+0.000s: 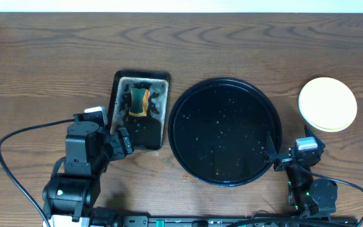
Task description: Clean dirty plates on tray and stack at the side
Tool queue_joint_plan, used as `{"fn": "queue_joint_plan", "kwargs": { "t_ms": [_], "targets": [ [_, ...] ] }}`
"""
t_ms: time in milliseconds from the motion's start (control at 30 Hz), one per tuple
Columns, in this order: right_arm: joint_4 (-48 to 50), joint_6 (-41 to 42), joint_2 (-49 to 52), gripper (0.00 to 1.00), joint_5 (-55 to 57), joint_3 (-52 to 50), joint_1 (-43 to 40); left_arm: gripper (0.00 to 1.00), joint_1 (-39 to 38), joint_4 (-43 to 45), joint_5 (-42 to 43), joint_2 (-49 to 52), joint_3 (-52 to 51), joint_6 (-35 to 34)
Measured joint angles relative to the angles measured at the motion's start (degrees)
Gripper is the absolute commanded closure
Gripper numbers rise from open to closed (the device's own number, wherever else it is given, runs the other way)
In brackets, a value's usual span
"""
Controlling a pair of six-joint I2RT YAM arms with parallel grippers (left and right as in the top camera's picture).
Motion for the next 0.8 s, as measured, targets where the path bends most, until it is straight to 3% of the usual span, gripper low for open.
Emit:
{"fn": "queue_joint_plan", "kwargs": {
  "t_ms": [800],
  "targets": [
    [0.0,0.0,0.0,0.01,0.0,0.0,0.0,0.13,0.0,-1.5,0.0,-1.3,0.0,0.0]
  ]
}}
